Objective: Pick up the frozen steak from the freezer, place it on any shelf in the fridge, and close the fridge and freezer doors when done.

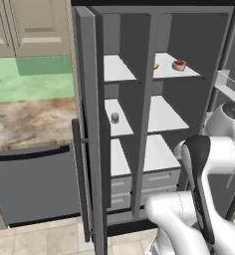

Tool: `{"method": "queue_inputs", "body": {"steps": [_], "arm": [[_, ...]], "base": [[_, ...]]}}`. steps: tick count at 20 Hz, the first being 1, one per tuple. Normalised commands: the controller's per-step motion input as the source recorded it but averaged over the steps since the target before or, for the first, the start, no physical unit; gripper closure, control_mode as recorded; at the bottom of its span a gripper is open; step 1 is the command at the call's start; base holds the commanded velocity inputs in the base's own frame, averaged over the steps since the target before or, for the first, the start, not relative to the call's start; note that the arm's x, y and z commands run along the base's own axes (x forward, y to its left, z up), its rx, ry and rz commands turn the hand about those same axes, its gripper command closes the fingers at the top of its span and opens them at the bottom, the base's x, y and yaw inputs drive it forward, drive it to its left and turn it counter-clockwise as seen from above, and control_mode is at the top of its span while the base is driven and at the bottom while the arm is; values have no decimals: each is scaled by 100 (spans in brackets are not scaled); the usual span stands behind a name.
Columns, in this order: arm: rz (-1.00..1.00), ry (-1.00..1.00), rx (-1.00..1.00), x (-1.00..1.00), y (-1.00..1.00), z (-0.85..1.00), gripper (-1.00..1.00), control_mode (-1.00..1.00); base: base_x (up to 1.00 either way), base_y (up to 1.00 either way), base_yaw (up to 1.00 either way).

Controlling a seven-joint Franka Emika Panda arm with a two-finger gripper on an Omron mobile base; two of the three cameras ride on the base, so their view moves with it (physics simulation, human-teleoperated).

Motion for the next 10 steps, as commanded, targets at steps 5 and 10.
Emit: {"method": "queue_inputs", "body": {"steps": [5,10], "arm": [[0,0,0,0,0,0,-100,100],[0,0,0,0,0,0,-100,100]], "base": [[-60,-12,0],[-39,-11,0]]}}
